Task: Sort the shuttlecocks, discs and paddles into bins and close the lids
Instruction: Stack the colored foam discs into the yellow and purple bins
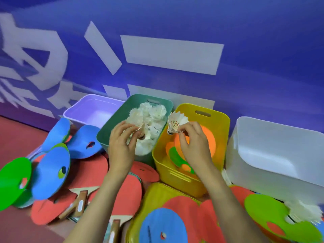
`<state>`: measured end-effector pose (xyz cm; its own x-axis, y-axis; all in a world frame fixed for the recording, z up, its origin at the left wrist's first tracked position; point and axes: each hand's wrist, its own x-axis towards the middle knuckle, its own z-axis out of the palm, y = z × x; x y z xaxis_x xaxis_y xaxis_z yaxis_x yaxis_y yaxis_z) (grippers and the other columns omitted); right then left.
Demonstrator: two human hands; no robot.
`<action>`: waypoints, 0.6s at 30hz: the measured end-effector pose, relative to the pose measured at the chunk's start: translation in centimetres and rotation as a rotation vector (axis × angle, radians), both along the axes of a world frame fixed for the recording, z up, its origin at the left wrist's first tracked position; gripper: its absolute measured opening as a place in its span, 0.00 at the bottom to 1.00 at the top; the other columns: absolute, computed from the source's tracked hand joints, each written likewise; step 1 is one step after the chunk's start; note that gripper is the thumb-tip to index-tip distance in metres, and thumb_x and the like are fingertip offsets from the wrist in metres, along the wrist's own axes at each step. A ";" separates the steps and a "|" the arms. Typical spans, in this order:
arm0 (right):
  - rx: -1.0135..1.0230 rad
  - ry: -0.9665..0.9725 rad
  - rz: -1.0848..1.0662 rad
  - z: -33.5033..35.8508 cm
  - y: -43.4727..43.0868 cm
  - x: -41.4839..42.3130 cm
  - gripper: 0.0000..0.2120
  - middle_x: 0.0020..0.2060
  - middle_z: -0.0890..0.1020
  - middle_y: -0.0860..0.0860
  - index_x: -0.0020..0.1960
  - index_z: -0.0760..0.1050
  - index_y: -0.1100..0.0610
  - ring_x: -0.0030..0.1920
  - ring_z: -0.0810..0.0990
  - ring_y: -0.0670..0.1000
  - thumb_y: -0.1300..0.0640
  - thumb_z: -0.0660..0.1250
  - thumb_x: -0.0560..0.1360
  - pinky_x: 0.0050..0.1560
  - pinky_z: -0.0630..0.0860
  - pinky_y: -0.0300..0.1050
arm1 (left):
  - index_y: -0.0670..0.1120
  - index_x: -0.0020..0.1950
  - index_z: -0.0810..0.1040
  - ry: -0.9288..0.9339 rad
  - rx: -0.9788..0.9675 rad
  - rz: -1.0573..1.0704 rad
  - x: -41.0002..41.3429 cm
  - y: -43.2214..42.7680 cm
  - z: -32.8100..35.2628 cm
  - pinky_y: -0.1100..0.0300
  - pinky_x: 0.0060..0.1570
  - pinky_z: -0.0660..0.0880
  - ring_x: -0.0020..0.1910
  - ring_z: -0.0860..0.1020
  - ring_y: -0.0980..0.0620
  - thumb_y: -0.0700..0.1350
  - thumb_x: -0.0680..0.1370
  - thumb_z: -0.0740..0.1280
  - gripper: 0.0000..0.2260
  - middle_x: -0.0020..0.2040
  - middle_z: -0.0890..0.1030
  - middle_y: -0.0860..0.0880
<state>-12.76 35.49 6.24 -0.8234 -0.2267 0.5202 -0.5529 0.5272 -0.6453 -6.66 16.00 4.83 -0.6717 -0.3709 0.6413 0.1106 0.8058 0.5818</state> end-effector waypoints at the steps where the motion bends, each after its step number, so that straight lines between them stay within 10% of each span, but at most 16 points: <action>1: 0.007 -0.017 0.012 0.0 -2.0 -0.8 0.05 0.46 0.76 0.53 0.48 0.77 0.60 0.47 0.74 0.48 0.66 0.64 0.74 0.48 0.70 0.39 | 0.40 0.47 0.82 -0.038 0.009 0.002 -0.7 -2.0 -0.3 0.54 0.60 0.69 0.56 0.76 0.46 0.41 0.74 0.69 0.05 0.47 0.81 0.46; 18: 0.630 -0.507 0.068 -1.7 -12.6 -5.2 0.09 0.40 0.81 0.50 0.44 0.79 0.55 0.42 0.78 0.52 0.57 0.60 0.77 0.39 0.73 0.48 | 0.45 0.34 0.78 -1.212 -0.151 -0.442 -6.5 -12.8 -3.9 0.60 0.34 0.65 0.33 0.73 0.50 0.50 0.77 0.65 0.14 0.32 0.75 0.47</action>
<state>-17.95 22.88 4.50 -0.8986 -0.4105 -0.1548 -0.3164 0.8508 -0.4196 -13.21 3.21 0.97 -0.8958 0.0514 -0.4415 -0.1478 0.9023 0.4050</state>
